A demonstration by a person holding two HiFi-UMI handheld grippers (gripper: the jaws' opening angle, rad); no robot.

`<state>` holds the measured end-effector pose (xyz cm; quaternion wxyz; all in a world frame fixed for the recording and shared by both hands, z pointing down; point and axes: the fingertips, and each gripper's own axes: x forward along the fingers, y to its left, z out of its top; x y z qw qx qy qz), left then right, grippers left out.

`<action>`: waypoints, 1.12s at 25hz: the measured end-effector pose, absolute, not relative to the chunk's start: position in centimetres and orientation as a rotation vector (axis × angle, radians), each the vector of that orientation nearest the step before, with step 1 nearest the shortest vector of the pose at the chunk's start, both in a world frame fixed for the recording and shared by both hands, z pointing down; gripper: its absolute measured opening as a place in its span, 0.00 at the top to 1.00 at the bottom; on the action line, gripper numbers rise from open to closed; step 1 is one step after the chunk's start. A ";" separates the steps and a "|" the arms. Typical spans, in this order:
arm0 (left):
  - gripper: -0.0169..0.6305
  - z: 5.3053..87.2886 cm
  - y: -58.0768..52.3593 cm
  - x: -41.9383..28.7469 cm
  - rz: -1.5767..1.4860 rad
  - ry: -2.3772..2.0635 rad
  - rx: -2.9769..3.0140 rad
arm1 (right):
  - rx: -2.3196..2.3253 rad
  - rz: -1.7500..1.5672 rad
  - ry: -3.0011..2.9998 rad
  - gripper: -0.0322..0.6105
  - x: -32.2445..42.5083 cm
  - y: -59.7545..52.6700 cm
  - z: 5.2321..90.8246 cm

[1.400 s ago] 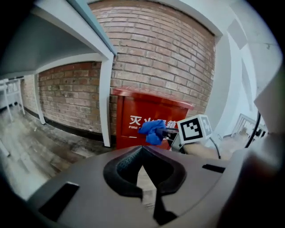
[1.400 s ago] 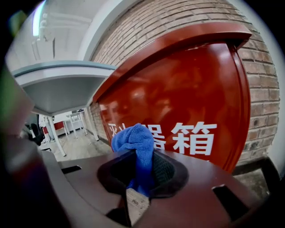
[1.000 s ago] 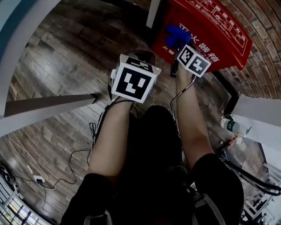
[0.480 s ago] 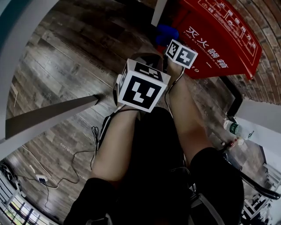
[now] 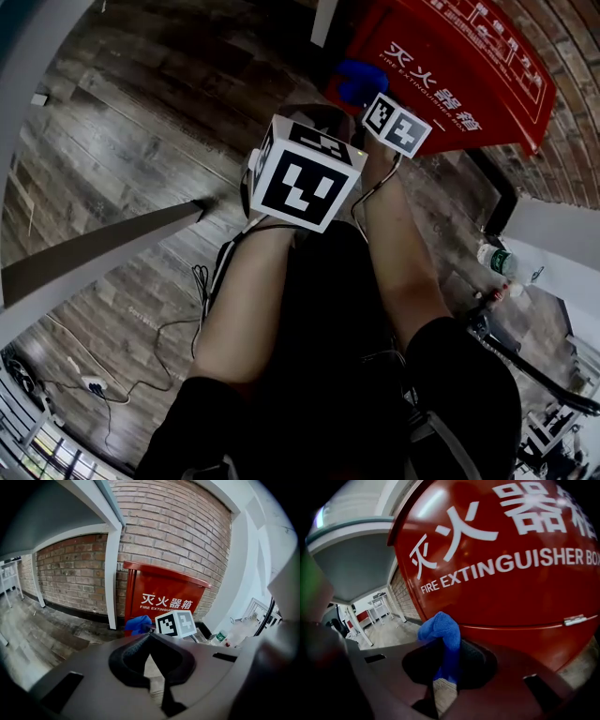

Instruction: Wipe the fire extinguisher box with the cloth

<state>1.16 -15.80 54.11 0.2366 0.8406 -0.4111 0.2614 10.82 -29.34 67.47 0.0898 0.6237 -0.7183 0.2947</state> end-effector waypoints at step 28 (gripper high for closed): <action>0.96 53.6 -12.8 5.7 0.791 -1.017 2.399 | 2.030 0.731 -1.954 0.82 29.0 -19.2 66.6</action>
